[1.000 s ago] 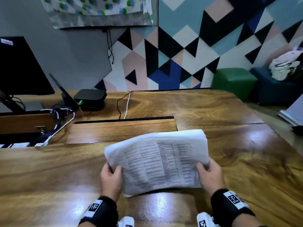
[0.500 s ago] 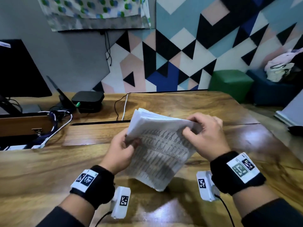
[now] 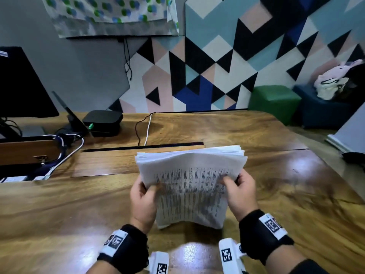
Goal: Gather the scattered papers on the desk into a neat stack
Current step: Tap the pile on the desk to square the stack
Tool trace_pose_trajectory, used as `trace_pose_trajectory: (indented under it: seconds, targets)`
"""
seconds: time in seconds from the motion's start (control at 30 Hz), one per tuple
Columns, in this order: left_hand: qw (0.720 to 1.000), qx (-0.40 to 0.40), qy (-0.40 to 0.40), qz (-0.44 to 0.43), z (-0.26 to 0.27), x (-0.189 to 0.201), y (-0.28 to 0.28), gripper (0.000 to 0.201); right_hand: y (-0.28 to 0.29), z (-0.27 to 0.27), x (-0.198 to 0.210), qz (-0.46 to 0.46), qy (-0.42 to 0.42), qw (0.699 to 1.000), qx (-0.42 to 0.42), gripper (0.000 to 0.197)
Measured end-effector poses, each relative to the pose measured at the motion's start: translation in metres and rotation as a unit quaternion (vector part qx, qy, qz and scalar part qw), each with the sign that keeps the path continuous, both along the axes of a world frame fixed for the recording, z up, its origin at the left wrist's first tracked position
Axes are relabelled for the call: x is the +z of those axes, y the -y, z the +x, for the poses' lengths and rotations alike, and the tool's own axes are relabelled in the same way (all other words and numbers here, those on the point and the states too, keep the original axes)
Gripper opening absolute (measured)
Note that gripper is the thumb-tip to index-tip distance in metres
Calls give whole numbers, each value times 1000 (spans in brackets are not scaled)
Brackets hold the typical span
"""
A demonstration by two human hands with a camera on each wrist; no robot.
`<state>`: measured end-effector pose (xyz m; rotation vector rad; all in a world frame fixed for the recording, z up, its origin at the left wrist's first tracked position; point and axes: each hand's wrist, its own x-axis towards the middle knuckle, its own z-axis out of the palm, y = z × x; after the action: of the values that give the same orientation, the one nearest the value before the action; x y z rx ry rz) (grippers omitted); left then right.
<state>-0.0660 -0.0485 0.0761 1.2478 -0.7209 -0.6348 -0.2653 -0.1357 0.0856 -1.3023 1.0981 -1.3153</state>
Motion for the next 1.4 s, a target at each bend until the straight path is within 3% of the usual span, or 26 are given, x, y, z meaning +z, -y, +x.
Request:
trace_pose_trajectory:
  seconds: [0.1, 0.17, 0.27, 0.37, 0.5, 0.7, 0.93, 1.1, 1.17, 1.3, 1.4]
  targets:
    - [997, 7, -13, -77, 5, 22, 9, 15, 3, 1, 18, -33, 49, 998, 8, 26]
    - [994, 4, -21, -111, 5, 33, 15, 27, 3, 6, 29, -47, 77, 996, 25, 28]
    - [995, -4, -23, -98, 0, 36, 18, 36, 2, 9, 32, -46, 85, 995, 34, 28]
    - [997, 19, -28, -64, 1, 30, 17, 32, 9, 5, 22, -14, 86, 996, 22, 24]
    - [997, 13, -69, -13, -12, 12, 9, 35, 4, 8, -1, 48, 45, 998, 19, 36]
    - [991, 71, -87, -73, -10, 22, 6, 30, -6, 15, 21, -36, 61, 997, 5, 35]
    - [994, 89, -64, -11, -19, -13, 2, 23, -20, 18, -20, 29, 32, 999, -7, 25]
    - [991, 94, -85, -47, -16, -11, 8, 26, -12, 15, -18, -6, 13, 1000, -11, 26]
    - [992, 94, -87, -22, -16, -23, 7, 25, -14, 13, -24, -4, 1, 1000, -6, 31]
    - [994, 45, 8, 103, -10, -70, -3, 16, -20, 1, -59, 58, -112, 992, 26, 28]
    - [975, 15, 117, 188, 2, -76, -8, 10, -11, -9, -69, 73, -190, 979, 32, 13]
